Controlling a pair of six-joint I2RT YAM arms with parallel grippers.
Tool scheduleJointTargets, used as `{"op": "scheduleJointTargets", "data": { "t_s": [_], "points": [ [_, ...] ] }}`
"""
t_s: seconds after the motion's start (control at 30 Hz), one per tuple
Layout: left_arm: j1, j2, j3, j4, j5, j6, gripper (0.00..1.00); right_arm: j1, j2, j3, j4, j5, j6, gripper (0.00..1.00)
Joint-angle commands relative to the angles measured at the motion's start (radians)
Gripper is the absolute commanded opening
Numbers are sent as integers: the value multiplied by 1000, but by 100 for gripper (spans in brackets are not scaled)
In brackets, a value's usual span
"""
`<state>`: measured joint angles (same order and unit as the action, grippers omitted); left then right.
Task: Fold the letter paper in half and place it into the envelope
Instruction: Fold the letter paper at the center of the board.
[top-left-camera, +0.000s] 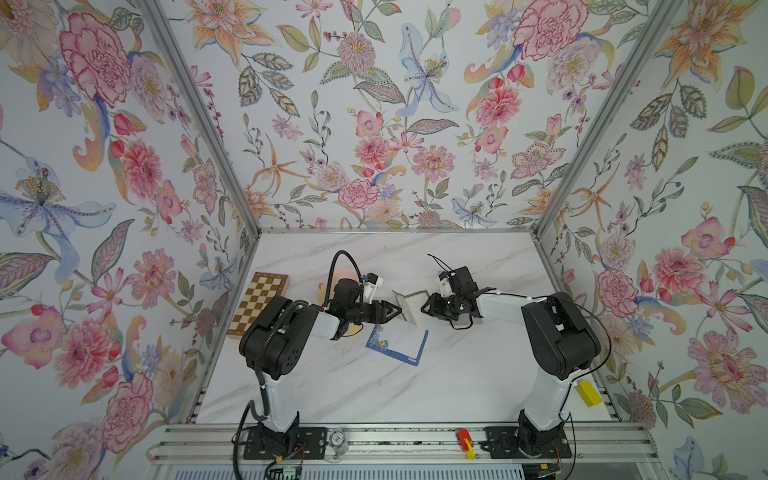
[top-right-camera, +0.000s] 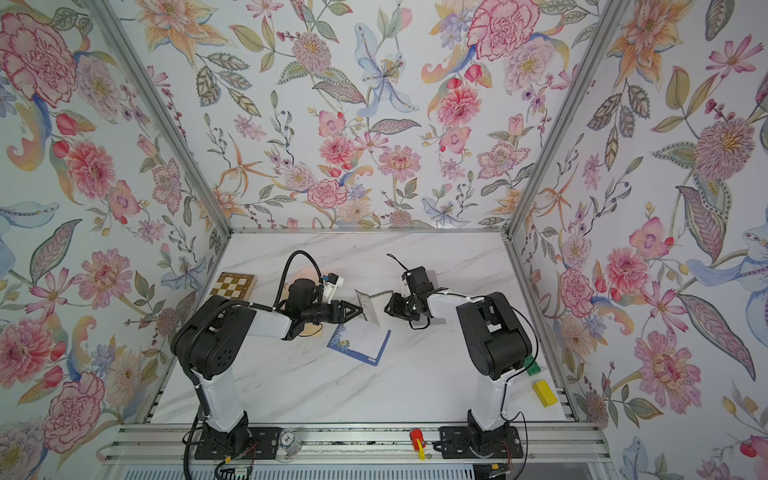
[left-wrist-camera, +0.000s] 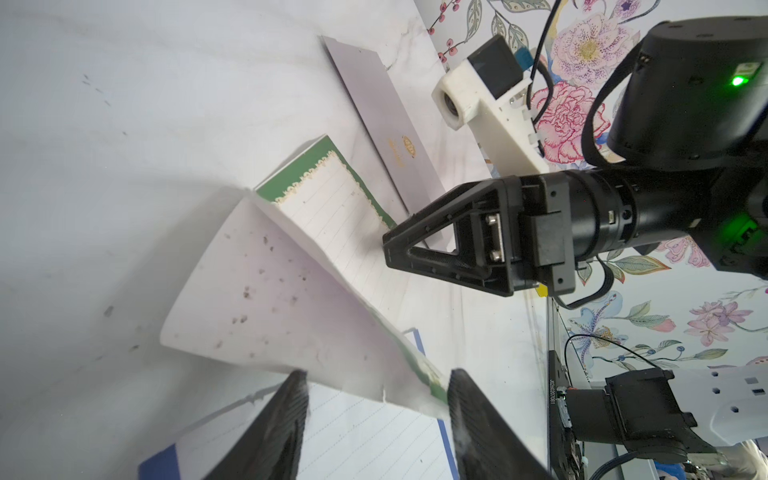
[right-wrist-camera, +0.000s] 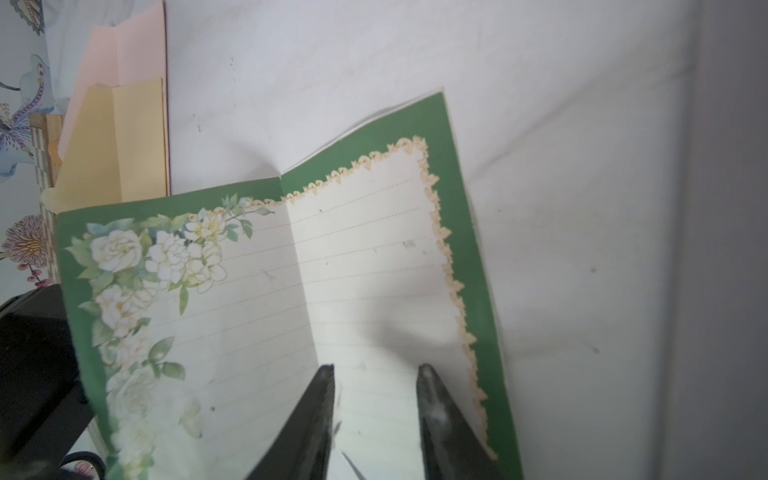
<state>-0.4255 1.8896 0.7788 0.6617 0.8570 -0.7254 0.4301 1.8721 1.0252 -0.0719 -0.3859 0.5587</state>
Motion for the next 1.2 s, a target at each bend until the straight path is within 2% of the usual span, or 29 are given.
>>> {"op": "scheduleJointTargets", "data": {
  "t_s": [0.0,0.17,1.17],
  "points": [
    [8,-42,-1,-25,-3,12,58,0,76,-63,-145,33,10,37],
    [9,-48,10,-74,-20,46,58,-4,82,-73,-143,30,7,37],
    [-22,60,43,205,30,-56,59,-9,82,-80,-143,13,3,37]
  ]
}}
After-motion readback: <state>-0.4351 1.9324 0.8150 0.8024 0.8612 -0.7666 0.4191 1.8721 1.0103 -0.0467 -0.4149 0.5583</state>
